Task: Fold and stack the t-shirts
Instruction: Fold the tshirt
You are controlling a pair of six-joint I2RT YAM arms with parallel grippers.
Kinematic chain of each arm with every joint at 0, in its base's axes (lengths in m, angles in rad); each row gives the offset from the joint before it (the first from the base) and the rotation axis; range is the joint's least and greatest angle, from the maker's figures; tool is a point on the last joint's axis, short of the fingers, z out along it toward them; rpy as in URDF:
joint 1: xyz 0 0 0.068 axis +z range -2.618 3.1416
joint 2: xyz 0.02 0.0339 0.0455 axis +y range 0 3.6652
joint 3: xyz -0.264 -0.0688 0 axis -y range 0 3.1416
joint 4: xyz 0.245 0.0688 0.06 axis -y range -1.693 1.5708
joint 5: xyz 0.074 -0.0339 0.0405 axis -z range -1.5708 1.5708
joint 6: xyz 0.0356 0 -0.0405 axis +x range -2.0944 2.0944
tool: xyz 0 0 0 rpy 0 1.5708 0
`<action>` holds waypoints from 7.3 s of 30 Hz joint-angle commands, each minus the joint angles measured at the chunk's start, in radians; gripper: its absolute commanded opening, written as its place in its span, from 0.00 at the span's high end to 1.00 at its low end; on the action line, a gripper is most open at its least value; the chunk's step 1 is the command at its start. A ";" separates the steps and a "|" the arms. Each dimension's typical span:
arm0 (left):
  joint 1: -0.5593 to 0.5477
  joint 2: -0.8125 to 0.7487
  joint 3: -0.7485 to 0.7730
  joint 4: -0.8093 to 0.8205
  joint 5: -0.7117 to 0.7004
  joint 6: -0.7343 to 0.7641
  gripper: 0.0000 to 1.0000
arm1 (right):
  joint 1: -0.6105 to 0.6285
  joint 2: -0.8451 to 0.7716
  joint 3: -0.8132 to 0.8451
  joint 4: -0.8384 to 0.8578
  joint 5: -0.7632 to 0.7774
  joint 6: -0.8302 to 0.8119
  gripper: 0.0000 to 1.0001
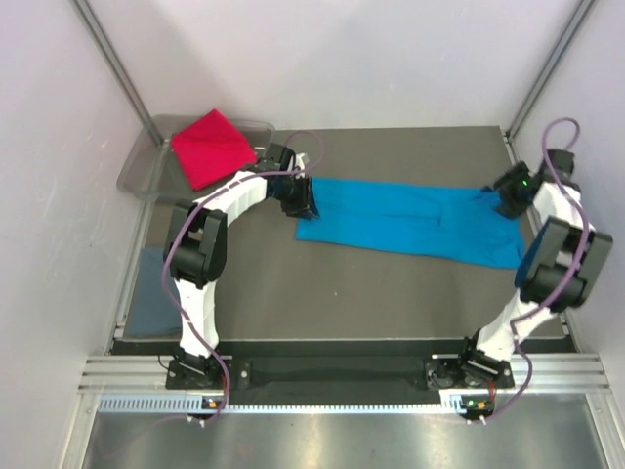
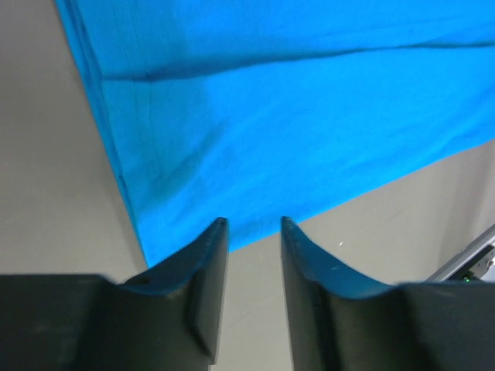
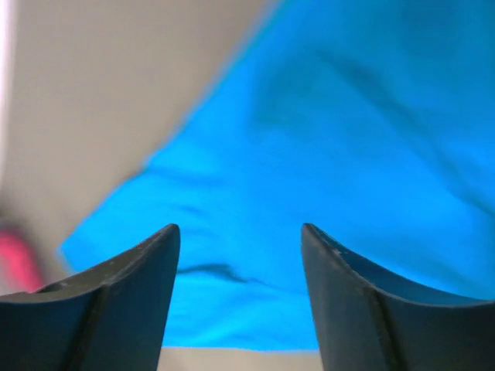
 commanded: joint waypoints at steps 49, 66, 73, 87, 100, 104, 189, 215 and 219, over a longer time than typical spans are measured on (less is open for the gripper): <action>0.044 0.037 -0.112 -0.077 -0.086 0.015 0.97 | -0.224 -0.320 -0.607 0.142 0.170 -0.097 0.42; -0.007 -0.230 -0.449 -0.003 -0.129 0.003 1.00 | -0.134 -0.145 -0.483 0.325 0.117 -0.035 0.91; -0.126 -0.426 -0.680 0.096 -0.147 -0.152 1.00 | 0.044 -0.002 -0.270 0.337 0.177 -0.022 0.91; -0.528 -0.586 -1.005 0.469 -0.316 -0.616 1.00 | 0.291 0.452 0.319 0.389 0.188 0.047 0.92; -0.804 -0.102 -0.587 0.759 -0.282 -0.733 1.00 | 0.352 0.677 0.583 0.541 0.130 0.110 0.91; -0.843 -0.002 -0.459 0.770 -0.250 -0.727 1.00 | 0.354 0.781 0.755 0.537 0.107 0.087 0.90; -0.418 -0.032 -0.405 -0.039 -0.052 -0.477 1.00 | 0.627 -0.597 -0.825 -0.273 0.317 0.005 0.85; -0.379 -0.233 -0.643 0.156 0.063 -0.526 1.00 | 0.621 -0.844 -0.934 -0.319 0.187 0.082 1.00; -0.383 -0.267 -0.670 0.202 0.077 -0.535 0.66 | 0.641 -0.875 -0.940 -0.336 0.159 0.103 1.00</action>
